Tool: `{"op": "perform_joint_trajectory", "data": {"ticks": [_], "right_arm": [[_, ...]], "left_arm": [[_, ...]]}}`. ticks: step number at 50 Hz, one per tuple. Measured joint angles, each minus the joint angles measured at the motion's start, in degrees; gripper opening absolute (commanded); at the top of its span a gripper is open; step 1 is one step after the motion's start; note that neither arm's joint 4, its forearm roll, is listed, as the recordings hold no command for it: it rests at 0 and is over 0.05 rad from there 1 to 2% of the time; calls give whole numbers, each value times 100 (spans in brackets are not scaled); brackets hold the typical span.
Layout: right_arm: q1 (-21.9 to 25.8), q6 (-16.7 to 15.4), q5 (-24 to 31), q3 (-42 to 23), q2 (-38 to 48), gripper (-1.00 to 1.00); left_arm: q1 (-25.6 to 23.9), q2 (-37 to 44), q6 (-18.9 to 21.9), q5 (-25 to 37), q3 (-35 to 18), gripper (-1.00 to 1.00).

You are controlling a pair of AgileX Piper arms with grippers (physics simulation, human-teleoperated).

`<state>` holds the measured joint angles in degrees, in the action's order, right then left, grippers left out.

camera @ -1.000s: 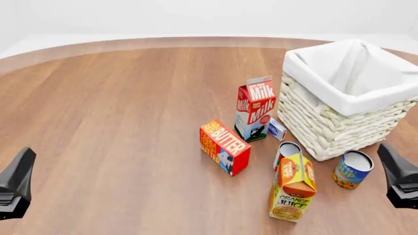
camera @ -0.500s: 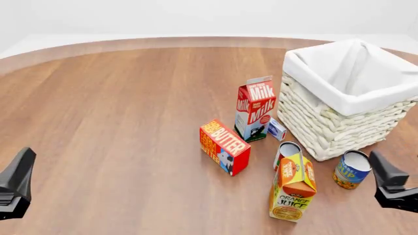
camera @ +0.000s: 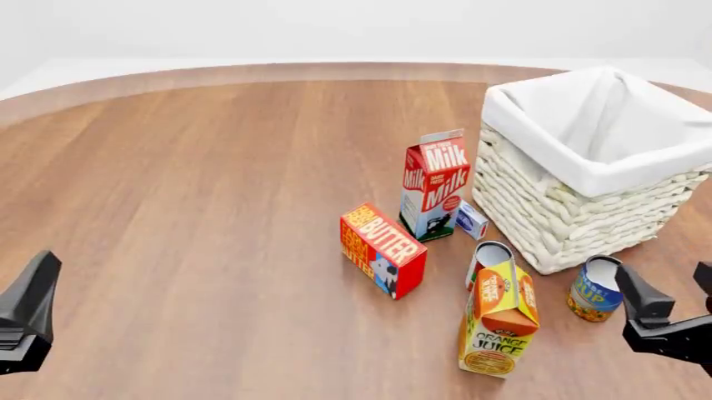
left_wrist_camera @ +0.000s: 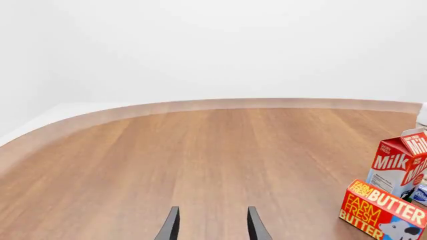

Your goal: Pick up the alphabet soup, and put it in the basket.

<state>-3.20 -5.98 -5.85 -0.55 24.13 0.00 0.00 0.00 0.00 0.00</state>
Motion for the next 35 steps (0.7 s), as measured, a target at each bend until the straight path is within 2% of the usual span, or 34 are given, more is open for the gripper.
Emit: {"op": "perform_joint_trajectory", "data": {"ticks": [35], "right_arm": [[-158,97,-1260,53,1556,100]], "left_arm": [[0,0,0,0,0,100]]}}
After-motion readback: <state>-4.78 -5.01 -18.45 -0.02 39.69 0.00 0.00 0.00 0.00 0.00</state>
